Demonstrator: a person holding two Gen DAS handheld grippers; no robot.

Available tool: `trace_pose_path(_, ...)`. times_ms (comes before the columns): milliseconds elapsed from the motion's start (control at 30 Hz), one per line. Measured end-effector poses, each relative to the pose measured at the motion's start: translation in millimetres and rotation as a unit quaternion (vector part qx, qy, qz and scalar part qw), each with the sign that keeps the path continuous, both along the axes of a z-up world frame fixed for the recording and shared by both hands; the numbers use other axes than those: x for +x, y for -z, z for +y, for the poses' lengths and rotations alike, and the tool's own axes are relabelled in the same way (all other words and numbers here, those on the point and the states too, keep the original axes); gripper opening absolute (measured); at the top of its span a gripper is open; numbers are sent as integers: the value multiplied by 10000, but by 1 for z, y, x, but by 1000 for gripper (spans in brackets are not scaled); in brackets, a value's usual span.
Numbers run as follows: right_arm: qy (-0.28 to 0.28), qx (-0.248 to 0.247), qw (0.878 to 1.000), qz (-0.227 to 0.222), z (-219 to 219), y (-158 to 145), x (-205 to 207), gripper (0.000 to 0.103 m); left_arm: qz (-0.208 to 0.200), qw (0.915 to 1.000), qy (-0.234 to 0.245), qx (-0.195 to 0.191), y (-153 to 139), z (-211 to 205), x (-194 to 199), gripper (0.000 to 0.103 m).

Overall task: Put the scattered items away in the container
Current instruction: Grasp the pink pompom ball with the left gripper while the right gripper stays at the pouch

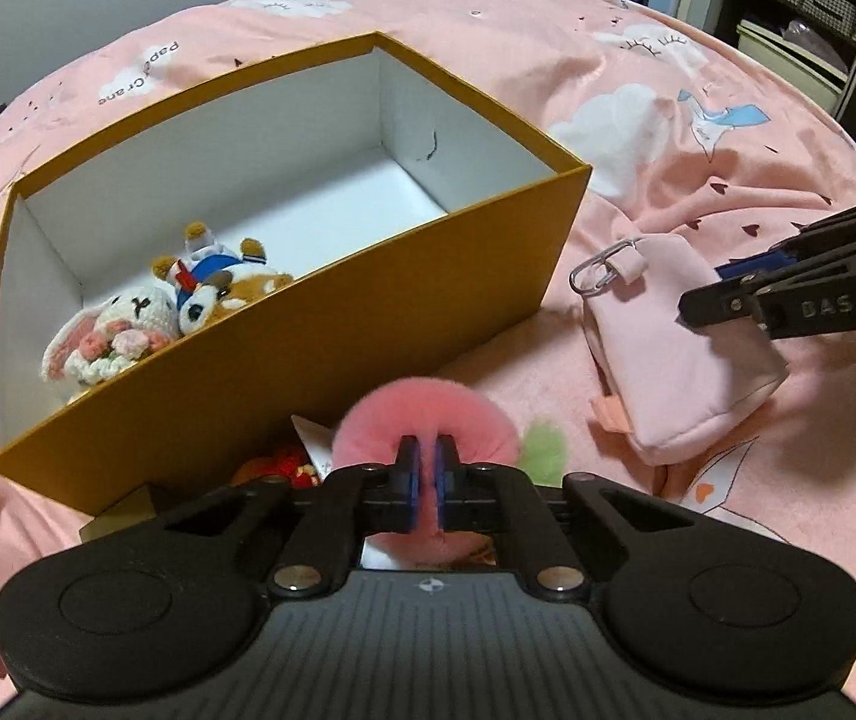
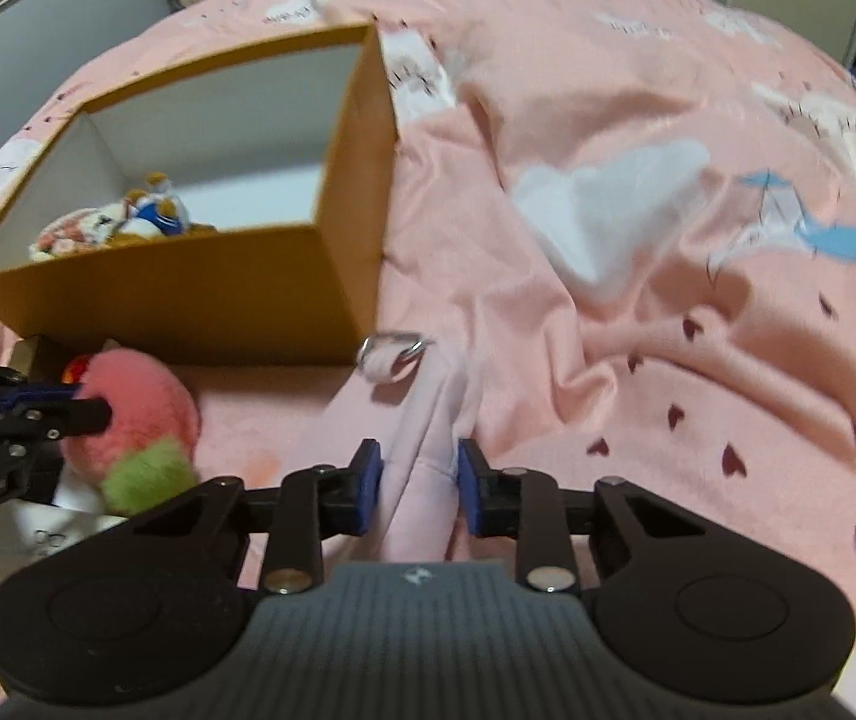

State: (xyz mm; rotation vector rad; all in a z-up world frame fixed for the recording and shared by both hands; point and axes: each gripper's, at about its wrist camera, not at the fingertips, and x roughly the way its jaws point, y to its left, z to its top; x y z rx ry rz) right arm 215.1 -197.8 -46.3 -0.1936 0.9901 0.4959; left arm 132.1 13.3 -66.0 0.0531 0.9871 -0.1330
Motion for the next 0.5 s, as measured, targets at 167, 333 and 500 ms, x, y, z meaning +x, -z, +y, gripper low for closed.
trace_pose_path(167, -129, 60, 9997, -210, 5, -17, -9, 29, -107, 9998, -98, -158, -2, 6, -7, 3)
trace_pose_path(333, -180, 159, 9988, -427, 5, -32, -15, 29, -251, 9988, -210, -378, -12, 16, -13, 2)
trace_pose_path(500, -346, 275, 9963, -743, 7, -53, -23, 29, -481, 9969, -308, -544, -31, 29, -21, 1)
